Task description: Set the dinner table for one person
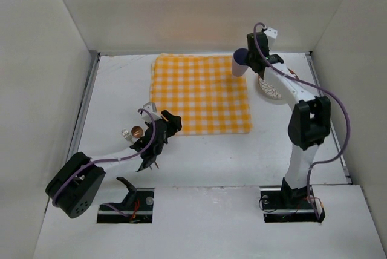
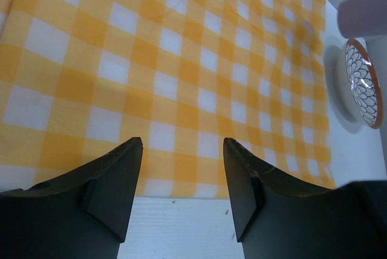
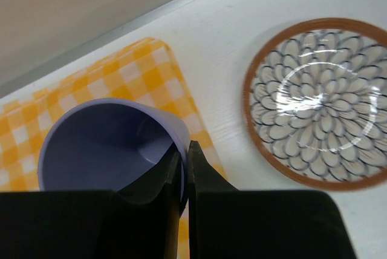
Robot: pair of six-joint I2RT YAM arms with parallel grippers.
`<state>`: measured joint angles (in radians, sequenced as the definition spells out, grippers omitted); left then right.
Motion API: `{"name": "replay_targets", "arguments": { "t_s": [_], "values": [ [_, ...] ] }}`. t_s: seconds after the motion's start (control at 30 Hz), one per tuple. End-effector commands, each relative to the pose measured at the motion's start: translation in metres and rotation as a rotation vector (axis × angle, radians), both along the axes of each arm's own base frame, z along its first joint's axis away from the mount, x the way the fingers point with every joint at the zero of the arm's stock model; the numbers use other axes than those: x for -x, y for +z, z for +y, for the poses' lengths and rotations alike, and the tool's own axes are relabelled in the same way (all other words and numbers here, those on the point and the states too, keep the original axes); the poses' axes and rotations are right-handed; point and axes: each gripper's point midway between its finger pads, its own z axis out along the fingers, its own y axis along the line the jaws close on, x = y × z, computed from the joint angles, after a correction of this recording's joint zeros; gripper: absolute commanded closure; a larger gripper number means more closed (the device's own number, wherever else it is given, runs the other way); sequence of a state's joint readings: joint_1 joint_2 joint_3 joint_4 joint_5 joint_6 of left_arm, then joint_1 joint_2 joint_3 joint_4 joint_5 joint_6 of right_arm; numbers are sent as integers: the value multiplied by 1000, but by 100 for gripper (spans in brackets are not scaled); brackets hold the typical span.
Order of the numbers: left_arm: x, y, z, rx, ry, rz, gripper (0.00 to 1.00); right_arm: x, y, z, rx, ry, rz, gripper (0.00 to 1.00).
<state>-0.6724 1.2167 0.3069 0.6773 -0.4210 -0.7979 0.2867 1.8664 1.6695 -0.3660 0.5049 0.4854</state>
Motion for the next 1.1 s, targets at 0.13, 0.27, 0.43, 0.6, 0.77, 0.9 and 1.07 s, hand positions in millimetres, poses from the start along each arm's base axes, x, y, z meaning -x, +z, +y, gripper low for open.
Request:
{"name": "replay_targets", "arguments": {
  "t_s": [0.13, 0.27, 0.43, 0.6, 0.77, 0.9, 1.07],
  "values": [
    [-3, 2, -12, 9, -10, -31, 46, -50, 7, 38, -24, 128, 16, 93],
    [-3, 1, -17, 6, -21, -28, 46, -62, -8, 42, -9, 137, 65, 92],
    [-4, 5, -11, 14, -4, -37, 46, -70, -26, 45, 10, 145, 111, 92],
    [-4, 3, -10, 13, 0, -32, 46, -75, -40, 47, 28, 158, 153, 91],
    [-4, 3, -11, 12, -3, -34, 46, -79, -59, 48, 38, 159, 185, 89],
    [-4, 2, -9, 12, 2, -31, 46, -81, -65, 48, 40, 156, 192, 72],
    [-5, 2, -10, 10, -1, -28, 45, -81, -43, 46, 37, 150, 146, 56]
  ]
}}
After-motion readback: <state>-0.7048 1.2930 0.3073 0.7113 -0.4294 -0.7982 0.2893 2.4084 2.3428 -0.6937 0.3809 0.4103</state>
